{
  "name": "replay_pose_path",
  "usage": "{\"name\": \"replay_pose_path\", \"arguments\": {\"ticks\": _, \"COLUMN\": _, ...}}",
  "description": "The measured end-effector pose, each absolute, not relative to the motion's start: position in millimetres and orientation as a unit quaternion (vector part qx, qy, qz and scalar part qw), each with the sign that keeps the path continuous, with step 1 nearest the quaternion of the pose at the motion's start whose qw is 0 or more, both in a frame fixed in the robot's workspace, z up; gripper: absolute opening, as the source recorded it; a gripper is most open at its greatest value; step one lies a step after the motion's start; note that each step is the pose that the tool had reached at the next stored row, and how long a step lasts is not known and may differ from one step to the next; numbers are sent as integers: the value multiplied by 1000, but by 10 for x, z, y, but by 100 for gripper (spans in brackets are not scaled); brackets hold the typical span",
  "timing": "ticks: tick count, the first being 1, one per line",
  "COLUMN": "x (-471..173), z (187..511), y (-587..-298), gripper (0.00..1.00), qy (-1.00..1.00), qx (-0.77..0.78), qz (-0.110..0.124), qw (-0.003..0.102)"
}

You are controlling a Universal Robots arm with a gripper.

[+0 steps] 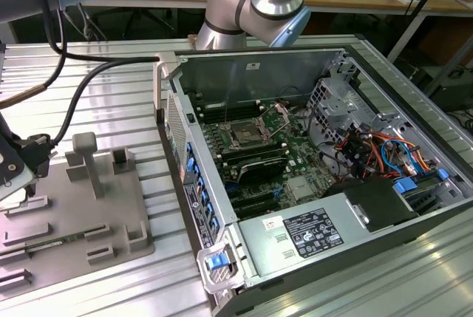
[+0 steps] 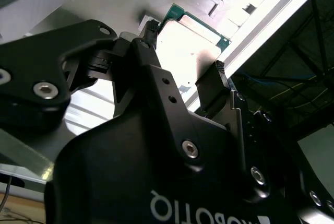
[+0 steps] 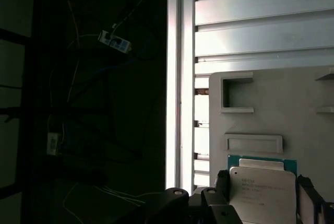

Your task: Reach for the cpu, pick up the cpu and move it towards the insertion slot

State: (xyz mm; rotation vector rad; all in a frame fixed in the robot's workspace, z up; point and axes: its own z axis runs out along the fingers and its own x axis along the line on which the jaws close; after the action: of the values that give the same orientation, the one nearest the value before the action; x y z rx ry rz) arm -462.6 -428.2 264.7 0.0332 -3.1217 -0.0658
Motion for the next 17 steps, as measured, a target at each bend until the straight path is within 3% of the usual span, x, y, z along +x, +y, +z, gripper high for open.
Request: {"name": "replay_pose_path", "arguments": {"ticks": 17, "x": -4627, "z": 2717, "y": -4281, "gripper": 55, "qy": -1000, "qx": 11, "qz": -21, "qw": 9}}
